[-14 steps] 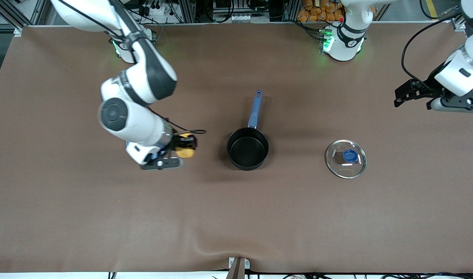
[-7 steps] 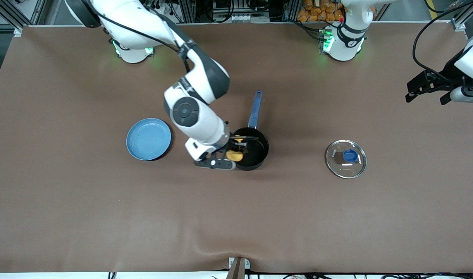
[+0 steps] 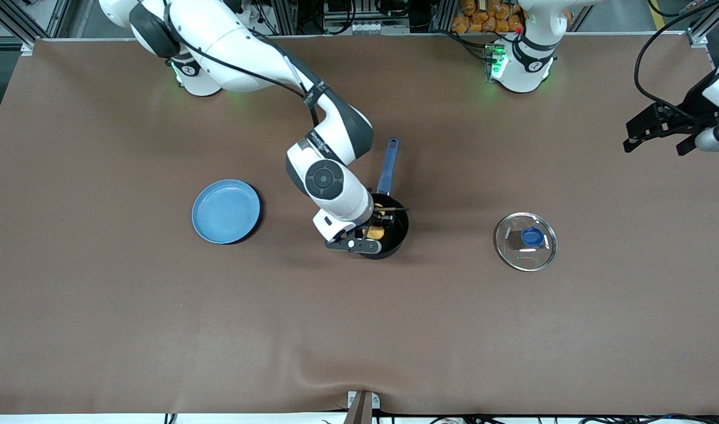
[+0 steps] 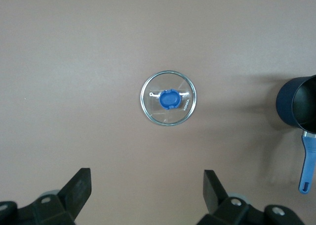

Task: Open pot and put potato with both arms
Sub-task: 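Lower the potato into the saucepan and open the right gripper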

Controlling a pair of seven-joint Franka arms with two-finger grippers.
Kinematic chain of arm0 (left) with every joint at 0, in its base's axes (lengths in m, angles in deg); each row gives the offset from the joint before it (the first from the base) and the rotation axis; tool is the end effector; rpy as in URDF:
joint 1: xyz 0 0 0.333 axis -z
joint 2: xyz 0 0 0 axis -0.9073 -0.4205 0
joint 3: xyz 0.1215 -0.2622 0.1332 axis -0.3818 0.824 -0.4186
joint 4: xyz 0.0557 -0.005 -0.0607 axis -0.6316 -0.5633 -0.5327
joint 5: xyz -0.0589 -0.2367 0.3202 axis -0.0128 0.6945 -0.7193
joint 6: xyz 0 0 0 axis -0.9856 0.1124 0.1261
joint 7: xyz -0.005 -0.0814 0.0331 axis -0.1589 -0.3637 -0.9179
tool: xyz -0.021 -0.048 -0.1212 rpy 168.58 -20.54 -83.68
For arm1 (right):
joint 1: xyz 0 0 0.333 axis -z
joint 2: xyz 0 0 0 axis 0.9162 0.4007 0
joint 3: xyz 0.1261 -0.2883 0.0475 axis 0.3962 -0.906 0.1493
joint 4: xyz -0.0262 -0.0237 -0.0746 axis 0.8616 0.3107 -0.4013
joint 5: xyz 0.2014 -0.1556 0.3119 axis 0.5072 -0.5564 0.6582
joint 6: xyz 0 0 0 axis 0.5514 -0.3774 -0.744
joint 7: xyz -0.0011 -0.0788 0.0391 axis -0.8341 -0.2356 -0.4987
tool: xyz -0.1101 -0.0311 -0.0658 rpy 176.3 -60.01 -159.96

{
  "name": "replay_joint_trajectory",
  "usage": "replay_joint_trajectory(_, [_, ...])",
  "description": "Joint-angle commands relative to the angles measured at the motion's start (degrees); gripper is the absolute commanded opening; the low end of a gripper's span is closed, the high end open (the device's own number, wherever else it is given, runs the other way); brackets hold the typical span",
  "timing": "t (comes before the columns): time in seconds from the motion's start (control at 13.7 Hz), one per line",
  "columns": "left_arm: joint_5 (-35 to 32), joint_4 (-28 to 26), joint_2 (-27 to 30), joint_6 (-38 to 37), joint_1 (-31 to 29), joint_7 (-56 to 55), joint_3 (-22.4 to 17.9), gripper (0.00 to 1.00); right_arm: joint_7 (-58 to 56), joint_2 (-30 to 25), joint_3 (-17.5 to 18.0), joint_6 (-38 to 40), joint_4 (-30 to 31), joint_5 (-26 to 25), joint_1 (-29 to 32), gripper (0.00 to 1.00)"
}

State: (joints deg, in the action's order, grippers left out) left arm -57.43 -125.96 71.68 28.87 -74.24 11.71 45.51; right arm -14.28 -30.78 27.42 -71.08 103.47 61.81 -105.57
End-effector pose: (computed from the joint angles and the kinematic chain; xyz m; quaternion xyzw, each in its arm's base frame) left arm 0.5384 -0.0158 0.6073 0.9991 -0.0235 0.0319 0.0171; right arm 0.5776 0.5338 0.2414 -0.9894 0.0685 0.0476 0.1187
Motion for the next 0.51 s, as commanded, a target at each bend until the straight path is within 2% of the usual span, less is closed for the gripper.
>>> replay_joint_trajectory(0.0, [0.24,2.3,-0.98,-1.87,-0.57,0.95,0.34,1.0,2.19,2.8,-0.75,-0.12,-2.58,-1.68,-1.94,0.0])
replay_joint_trajectory(0.15, [0.24,2.13,-0.81,-1.96,0.92,0.95,-1.06,1.0,2.19,3.68,-0.83,-2.05,-2.58,-1.68,-2.64,0.0])
replay_joint_trajectory(0.29, [0.06,2.21,-0.37,-2.22,8.27,0.86,-8.41,1.0,2.19,4.73,-0.75,-4.16,-2.58,-2.47,-3.08,0.0])
replay_joint_trajectory(0.36, [0.06,2.48,-0.37,-3.27,10.75,0.78,-10.71,1.0,2.19,5.43,-0.83,-4.69,-2.58,-3.17,-3.26,0.0])
replay_joint_trajectory(0.44, [0.06,2.56,-0.45,-3.71,12.17,0.51,-11.35,1.0,2.19,5.7,-0.83,-4.78,-2.58,-3.79,-3.35,0.0])
